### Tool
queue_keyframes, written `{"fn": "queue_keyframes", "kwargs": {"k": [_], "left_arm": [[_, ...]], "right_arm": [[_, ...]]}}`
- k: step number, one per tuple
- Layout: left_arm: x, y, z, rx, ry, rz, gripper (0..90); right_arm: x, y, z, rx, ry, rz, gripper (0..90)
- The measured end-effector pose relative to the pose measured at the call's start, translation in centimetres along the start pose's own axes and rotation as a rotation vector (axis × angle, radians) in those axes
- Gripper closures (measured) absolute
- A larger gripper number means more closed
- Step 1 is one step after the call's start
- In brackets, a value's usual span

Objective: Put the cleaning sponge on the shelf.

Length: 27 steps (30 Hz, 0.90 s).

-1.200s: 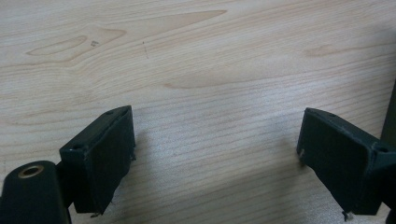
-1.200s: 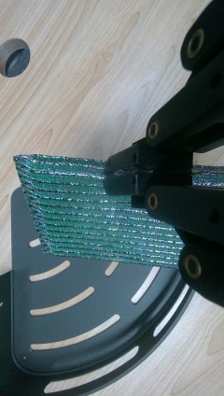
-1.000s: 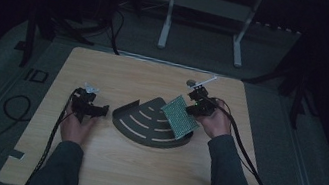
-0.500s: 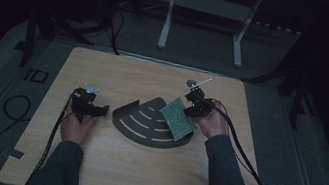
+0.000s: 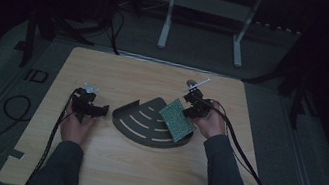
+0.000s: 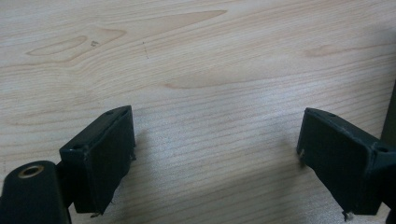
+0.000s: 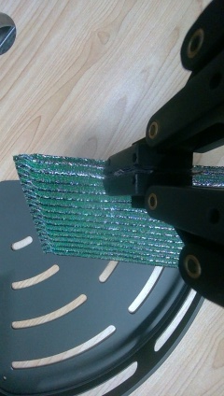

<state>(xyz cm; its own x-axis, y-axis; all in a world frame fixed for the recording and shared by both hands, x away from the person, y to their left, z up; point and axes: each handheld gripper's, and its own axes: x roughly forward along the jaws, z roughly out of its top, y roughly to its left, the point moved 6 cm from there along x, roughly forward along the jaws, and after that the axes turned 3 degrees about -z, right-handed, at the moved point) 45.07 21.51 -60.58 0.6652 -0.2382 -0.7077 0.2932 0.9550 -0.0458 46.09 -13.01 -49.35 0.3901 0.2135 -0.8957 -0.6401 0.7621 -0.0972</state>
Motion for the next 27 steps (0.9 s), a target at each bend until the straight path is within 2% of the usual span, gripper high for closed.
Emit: {"fn": "queue_keyframes", "kwargs": {"k": [27], "left_arm": [[0.0, 0.0, 0.0, -0.003, -0.001, 0.001, 12.0]], "right_arm": [[1.1, 0.8, -0.4, -0.032, 0.036, -0.020, 89.5]]}}
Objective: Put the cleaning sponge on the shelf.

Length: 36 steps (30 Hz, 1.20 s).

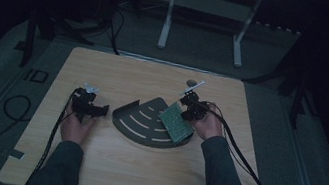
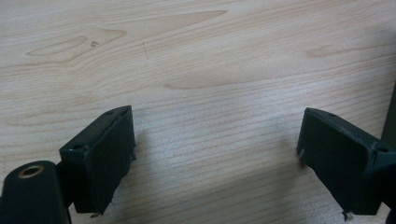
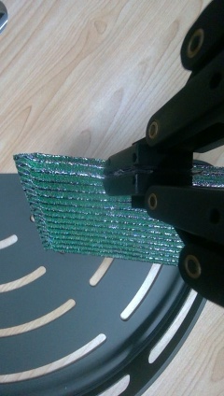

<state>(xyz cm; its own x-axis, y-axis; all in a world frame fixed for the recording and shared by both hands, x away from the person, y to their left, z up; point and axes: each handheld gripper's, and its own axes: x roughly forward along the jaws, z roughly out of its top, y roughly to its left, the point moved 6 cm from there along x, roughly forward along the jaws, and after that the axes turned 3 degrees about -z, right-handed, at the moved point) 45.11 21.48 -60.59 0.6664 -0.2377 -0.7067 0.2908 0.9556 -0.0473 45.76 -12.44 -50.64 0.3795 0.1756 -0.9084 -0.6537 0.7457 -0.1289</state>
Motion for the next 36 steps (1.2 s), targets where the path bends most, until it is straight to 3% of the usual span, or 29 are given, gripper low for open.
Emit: {"fn": "queue_keyframes", "kwargs": {"k": [36], "left_arm": [[0.0, 0.0, 0.0, 0.000, 0.000, 0.000, 12.0]], "right_arm": [[1.6, 0.5, -0.4, -0.019, 0.038, -0.028, 89.2]]}}
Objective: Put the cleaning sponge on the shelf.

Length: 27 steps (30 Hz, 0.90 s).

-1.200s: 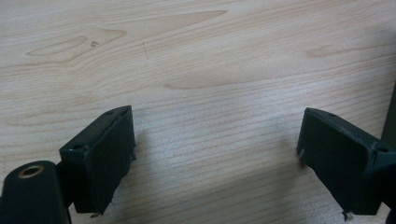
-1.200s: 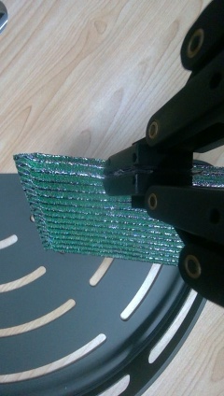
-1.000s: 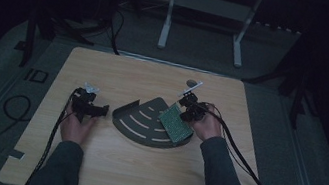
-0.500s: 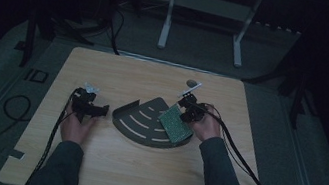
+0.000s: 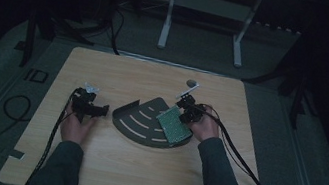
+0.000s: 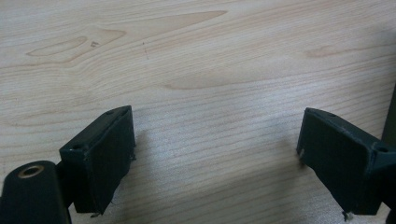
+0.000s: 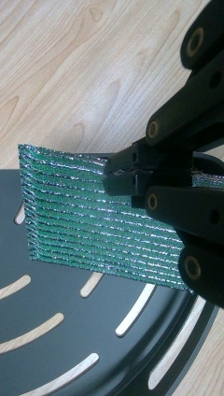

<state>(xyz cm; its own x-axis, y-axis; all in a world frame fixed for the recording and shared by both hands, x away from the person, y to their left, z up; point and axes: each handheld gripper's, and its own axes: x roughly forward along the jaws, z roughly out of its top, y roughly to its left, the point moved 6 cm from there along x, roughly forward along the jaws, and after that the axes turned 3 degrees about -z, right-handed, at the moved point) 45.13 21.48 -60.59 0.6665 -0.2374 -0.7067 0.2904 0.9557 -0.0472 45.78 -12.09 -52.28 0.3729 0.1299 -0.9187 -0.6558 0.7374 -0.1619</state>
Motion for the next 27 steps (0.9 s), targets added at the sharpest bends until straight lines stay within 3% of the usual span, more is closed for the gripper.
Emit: {"fn": "queue_keyframes", "kwargs": {"k": [27], "left_arm": [[0.00, 0.00, 0.00, 0.000, 0.000, 0.000, 11.9]], "right_arm": [[0.45, -0.27, 0.02, -0.003, 0.010, -0.011, 87.8]]}}
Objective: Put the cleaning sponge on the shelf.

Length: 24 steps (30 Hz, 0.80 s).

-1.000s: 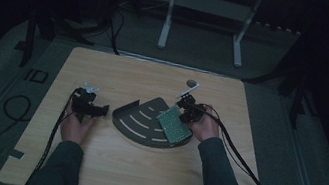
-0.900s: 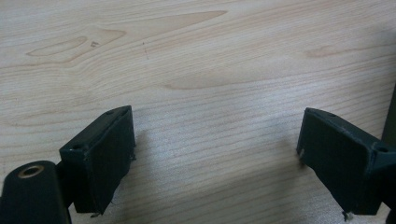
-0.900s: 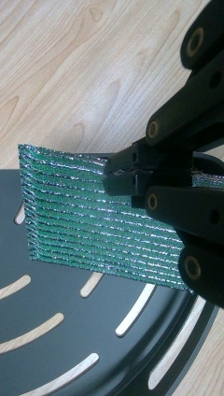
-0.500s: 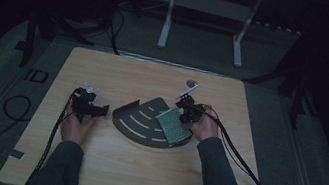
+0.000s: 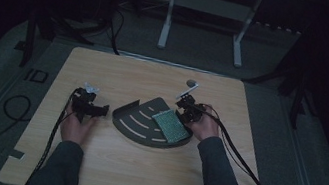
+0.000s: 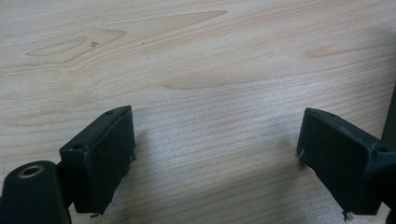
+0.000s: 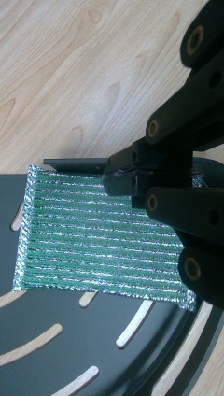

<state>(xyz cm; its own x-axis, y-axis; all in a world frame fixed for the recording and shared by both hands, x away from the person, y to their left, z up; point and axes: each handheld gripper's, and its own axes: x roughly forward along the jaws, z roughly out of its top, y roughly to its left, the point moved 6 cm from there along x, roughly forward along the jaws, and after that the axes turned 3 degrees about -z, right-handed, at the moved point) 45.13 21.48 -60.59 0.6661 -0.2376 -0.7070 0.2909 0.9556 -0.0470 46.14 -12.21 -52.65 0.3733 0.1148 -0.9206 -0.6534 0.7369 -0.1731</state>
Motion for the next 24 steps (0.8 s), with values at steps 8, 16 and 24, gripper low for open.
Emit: {"fn": "queue_keyframes", "kwargs": {"k": [8, 16, 24], "left_arm": [[0.0, 0.0, 0.0, 0.000, 0.000, 0.000, 11.9], [0.0, 0.0, 0.0, 0.000, 0.000, 0.000, 11.9], [0.0, 0.0, 0.0, 0.000, 0.000, 0.000, 12.0]], "right_arm": [[-0.9, -0.1, 0.0, -0.002, -0.028, 0.017, 65.2], [-2.0, -1.2, -0.6, 0.065, -0.046, 0.066, 48.3], [-2.8, -3.5, -2.3, 0.136, -0.070, 0.010, 34.6]]}}
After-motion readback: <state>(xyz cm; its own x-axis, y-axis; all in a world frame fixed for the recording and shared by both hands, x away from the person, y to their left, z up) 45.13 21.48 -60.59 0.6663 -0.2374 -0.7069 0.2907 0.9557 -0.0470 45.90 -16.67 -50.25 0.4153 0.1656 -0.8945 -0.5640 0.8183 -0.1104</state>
